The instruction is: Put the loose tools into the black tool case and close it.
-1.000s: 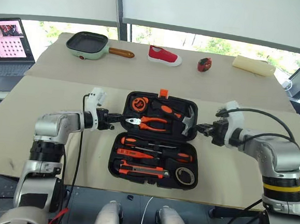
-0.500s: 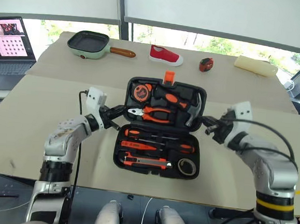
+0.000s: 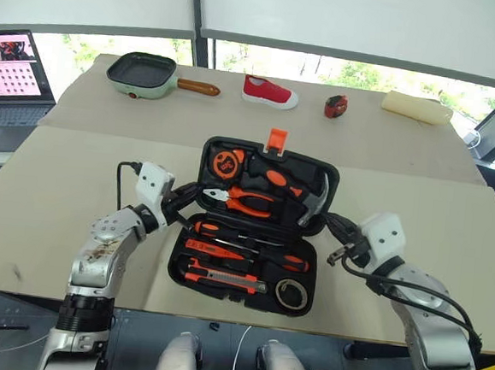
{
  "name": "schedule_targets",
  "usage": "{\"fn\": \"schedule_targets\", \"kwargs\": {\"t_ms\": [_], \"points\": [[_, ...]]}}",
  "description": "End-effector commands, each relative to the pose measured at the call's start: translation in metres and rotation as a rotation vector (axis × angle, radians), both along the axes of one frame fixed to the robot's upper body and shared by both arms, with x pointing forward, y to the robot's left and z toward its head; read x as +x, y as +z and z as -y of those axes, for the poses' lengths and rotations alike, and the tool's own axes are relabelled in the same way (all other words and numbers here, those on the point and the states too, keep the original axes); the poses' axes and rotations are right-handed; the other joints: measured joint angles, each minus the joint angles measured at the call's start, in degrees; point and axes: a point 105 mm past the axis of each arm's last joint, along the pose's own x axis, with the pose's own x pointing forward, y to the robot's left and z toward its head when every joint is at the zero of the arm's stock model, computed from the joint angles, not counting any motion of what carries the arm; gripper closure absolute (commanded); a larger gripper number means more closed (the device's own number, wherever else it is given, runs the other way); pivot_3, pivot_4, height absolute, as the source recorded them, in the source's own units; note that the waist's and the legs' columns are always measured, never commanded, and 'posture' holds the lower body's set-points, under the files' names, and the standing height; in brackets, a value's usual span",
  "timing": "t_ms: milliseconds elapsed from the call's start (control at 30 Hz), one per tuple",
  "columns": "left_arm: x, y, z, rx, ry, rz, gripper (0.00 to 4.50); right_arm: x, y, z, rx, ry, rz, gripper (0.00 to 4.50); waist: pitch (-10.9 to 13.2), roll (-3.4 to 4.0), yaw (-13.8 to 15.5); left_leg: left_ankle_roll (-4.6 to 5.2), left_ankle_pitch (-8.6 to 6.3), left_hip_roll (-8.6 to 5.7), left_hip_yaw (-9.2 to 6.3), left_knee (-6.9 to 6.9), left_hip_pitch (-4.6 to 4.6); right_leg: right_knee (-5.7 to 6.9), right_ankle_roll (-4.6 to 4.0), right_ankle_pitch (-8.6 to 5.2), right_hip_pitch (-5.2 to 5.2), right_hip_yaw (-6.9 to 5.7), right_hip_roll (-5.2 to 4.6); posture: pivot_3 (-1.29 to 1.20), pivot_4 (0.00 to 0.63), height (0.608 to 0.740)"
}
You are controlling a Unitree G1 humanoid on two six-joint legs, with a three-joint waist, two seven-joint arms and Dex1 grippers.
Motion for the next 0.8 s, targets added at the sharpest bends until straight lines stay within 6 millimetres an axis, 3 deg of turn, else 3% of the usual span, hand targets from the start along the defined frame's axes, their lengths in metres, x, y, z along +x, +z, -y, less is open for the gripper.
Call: {"fn": "schedule_targets", "kwargs": {"t_ms": [33,67,200,367,400,467,567,700,800], "points": [[-0.003,0.026,-0.023,-0.003,0.108,0.099,3.75,-0.013,0.011,-0.006,-0.096,0.061,0.119,4.5,0.0,0.0,0.0,0.0,0.0,0.0,0.0,0.0,0.0,0.0,0.0,0.0,0.0,0.0,0.0,0.0,0.15,0.74],[-0.006,0.025,-0.025,-0.005,0.112,0.094,3.61,-0.017,0.009,-0.006,-0.121,0.065,0.133,4.5,0.0,0.0,0.0,0.0,0.0,0.0,0.0,0.0,0.0,-0.01,0.0,0.0,0.0,0.0,0.0,0.0,0.15,0.74],[-0.02,0.024,-0.033,-0.008,0.135,0.075,2.11,-0.033,0.009,-0.004,-0.209,0.084,0.206,4.5,0.0,0.01,0.0,-0.01,-0.01,0.02,0.0,-0.01,0.08,0.0,-0.01,-0.01,0.05,0.0,0.0,0.0,0.15,0.74],[-0.044,0.021,-0.054,-0.002,0.214,0.032,0.21,-0.078,0.004,-0.007,-0.461,0.204,0.383,4.5,0.0,0.02,0.5,-0.03,-0.02,-0.01,0.02,-0.01,0.13,-0.05,0.01,-0.03,0.13,-0.01,-0.07,0.0,0.15,0.74],[-0.049,0.018,-0.058,0.011,0.224,0.021,0.03,-0.086,0.001,-0.007,-0.482,0.223,0.393,4.5,-0.1,-0.02,0.5,-0.04,-0.02,-0.02,0.02,-0.01,0.16,-0.06,0.01,-0.03,0.16,-0.02,-0.08,0.0,0.15,0.74],[-0.061,0.005,-0.071,0.042,0.263,-0.026,0.03,-0.109,-0.01,-0.008,-0.522,0.289,0.398,4.5,-0.1,-0.01,0.6,-0.05,-0.03,-0.01,0.03,-0.01,0.19,-0.08,0.01,-0.03,0.2,-0.02,-0.09,0.0,0.15,0.74],[-0.073,-0.009,-0.095,0.049,0.35,-0.096,0.0,-0.149,-0.031,-0.012,-0.616,0.449,0.398,3.4,-0.1,-0.02,0.5,-0.09,-0.06,-0.01,0.09,-0.01,0.33,-0.06,-0.05,-0.09,0.26,0.0,-0.12,0.0,0.15,0.74],[-0.08,-0.013,-0.101,0.048,0.311,-0.171,0.0,-0.165,-0.046,0.006,-0.588,0.423,0.206,2.1,-0.2,-0.26,0.4,-0.13,-0.06,0.1,0.1,-0.01,0.63,-0.06,-0.21,-0.29,0.34,-0.04,-0.11,0.0,0.15,0.74],[-0.069,-0.006,-0.113,0.096,0.302,-0.166,0.0,-0.186,-0.054,0.019,-0.579,0.5,0.009,2.1,-0.2,-0.24,0.3,-0.38,-0.2,0.13,0.21,-0.04,1.1,-0.04,-0.52,-0.7,0.59,-0.04,-0.32,0.0,0.15,0.74]]}}
